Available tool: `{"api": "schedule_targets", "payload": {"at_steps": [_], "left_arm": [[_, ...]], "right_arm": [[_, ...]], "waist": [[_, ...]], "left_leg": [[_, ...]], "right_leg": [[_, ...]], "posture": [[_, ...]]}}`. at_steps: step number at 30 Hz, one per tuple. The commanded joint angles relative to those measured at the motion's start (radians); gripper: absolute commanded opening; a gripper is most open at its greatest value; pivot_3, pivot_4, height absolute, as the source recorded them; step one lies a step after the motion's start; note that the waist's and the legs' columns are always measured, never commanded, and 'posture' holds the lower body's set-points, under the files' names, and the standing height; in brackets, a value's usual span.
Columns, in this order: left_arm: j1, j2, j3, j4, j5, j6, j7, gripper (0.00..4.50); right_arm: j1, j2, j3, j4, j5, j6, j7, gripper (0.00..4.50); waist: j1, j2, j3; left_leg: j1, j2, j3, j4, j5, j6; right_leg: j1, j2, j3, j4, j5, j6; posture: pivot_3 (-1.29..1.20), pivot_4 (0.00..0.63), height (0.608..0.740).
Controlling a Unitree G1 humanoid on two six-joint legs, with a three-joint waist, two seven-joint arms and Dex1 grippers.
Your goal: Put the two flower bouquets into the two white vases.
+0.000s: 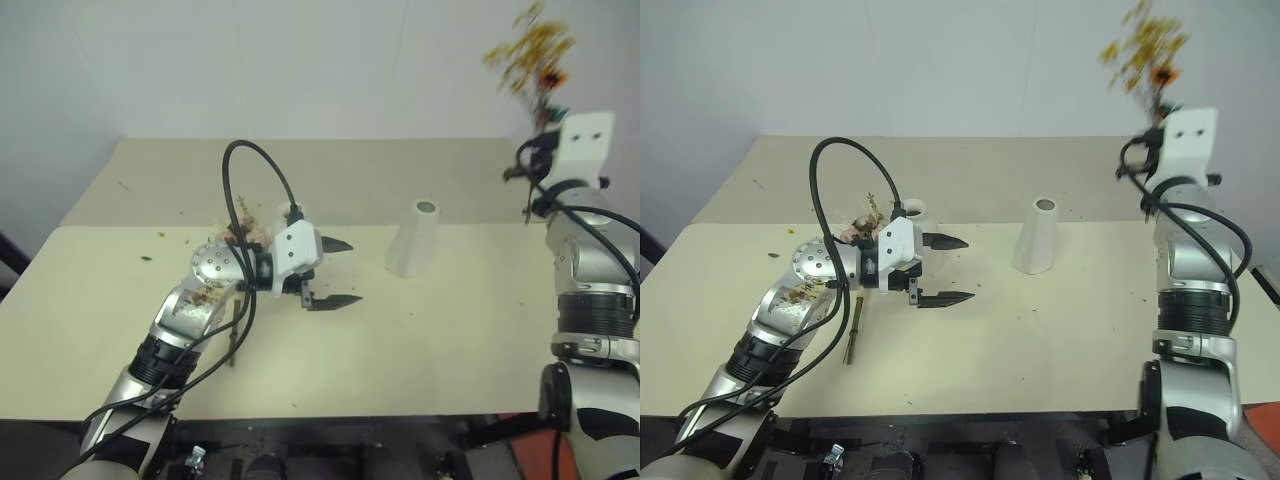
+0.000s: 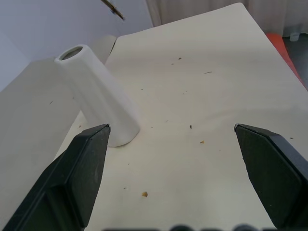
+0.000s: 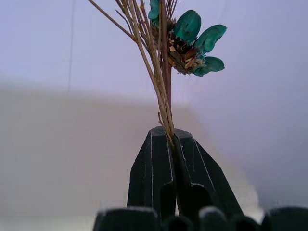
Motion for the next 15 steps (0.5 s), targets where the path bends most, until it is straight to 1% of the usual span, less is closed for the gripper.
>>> {"api": "schedule_targets", "payload": {"at_steps": [1, 2, 3, 7, 15], "left_arm": [[-0.026, 0.001, 0.024, -0.016, -0.013, -0.016, -0.002, 4.50], [-0.026, -0.001, 0.032, -0.020, -0.024, -0.008, -0.001, 4.50], [-0.025, -0.004, 0.045, -0.024, -0.042, 0.008, 0.002, 4.50], [-0.024, -0.014, 0.087, -0.038, -0.098, 0.052, 0.014, 4.50], [-0.021, -0.006, 0.096, -0.051, -0.101, 0.070, 0.031, 4.50]], "right_arm": [[-0.037, 0.071, -0.109, -0.102, 0.131, -0.059, -0.022, 0.04], [-0.038, 0.114, -0.145, -0.138, 0.204, -0.072, -0.009, 0.04], [-0.035, 0.139, -0.155, -0.167, 0.246, -0.078, 0.014, 0.04], [-0.019, 0.212, -0.149, -0.225, 0.324, -0.109, 0.071, 0.04], [0.009, 0.262, -0.069, -0.217, 0.311, -0.138, 0.111, 0.04]], "waist": [[0.000, 0.000, 0.000], [-0.001, 0.000, 0.000], [-0.001, 0.000, 0.000], [-0.004, 0.001, 0.001], [-0.009, 0.001, 0.001]], "left_leg": [[0.000, 0.000, 0.000, 0.000, 0.000, 0.000], [0.000, 0.000, 0.000, 0.000, 0.000, 0.000], [0.000, 0.000, 0.000, 0.000, 0.000, 0.000], [0.001, 0.000, 0.000, 0.000, 0.000, 0.000], [0.001, 0.000, 0.000, 0.000, 0.000, 0.000]], "right_leg": [[0.000, 0.000, 0.000, 0.000, 0.000, 0.000], [0.000, 0.000, 0.000, 0.000, 0.000, 0.000], [0.000, 0.000, 0.000, 0.000, 0.000, 0.000], [0.000, 0.000, 0.000, 0.002, 0.000, -0.001], [0.000, 0.000, 0.000, 0.002, 0.000, -0.001]], "posture": [[0.00, 0.150, 0.740], [0.00, 0.150, 0.740], [0.00, 0.150, 0.740], [0.00, 0.150, 0.740], [0.00, 0.150, 0.740]]}}
